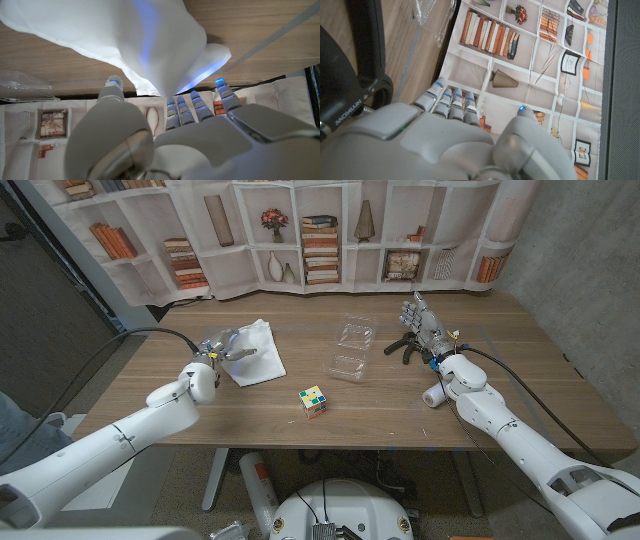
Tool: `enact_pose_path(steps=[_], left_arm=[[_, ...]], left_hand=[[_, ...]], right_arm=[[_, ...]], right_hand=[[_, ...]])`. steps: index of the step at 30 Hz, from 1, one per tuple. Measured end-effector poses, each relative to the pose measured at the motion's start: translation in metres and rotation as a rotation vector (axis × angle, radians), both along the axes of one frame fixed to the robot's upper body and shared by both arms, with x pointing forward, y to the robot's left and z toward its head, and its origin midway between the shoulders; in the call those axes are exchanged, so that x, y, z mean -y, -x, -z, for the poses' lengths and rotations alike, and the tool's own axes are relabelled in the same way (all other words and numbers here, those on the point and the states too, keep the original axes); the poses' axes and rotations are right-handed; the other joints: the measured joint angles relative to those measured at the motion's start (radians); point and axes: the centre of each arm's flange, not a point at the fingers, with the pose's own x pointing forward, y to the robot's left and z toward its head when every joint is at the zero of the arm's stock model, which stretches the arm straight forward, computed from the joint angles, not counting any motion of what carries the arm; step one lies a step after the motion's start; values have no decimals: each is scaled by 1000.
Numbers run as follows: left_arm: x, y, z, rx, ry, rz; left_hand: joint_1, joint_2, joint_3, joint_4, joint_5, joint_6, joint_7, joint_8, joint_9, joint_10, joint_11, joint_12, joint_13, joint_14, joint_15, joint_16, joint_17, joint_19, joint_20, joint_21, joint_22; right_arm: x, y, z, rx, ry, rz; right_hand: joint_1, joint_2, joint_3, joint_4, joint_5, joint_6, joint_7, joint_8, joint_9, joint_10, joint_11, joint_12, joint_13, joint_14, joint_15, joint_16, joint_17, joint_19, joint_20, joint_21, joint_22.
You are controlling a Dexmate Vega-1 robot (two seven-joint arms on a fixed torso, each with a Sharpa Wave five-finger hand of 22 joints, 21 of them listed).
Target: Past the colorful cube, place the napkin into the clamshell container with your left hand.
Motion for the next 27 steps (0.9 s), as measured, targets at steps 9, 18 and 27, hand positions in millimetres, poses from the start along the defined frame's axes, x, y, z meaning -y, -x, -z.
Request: enact_pose_path(steps=[9, 18, 27], left_arm=[[2, -4, 2, -8, 1, 5], [4, -8, 4, -17, 0, 8], [7, -11, 6, -28, -2, 10]], left_hand=[[5, 5, 0, -8, 0, 4, -4, 0, 0, 0, 0, 0, 0, 5, 5, 0, 0, 0, 0, 0, 0], [13, 4, 0, -8, 0, 4, -4, 0, 0, 0, 0, 0, 0, 5, 5, 0, 0, 9, 1, 0, 0], [23, 13, 4, -12, 0, 13, -13, 0, 0, 5, -5, 0, 0, 10, 0, 0, 0, 11, 0, 0, 0]], right_arm=[[1, 0, 1, -2, -1, 1], [2, -1, 3, -8, -7, 5], [3, -2, 6, -12, -10, 4]], right_hand=[[0, 0, 0, 0, 0, 0, 0, 0, 0, 0, 0, 0, 0, 0, 0, 0, 0, 0, 0, 0, 0], [0, 0, 0, 0, 0, 0, 0, 0, 0, 0, 0, 0, 0, 0, 0, 0, 0, -4, 4, 0, 0], [0, 0, 0, 0, -2, 0, 0, 0, 0, 0, 0, 0, 0, 15, 0, 4, 0, 6, 2, 0, 0]])
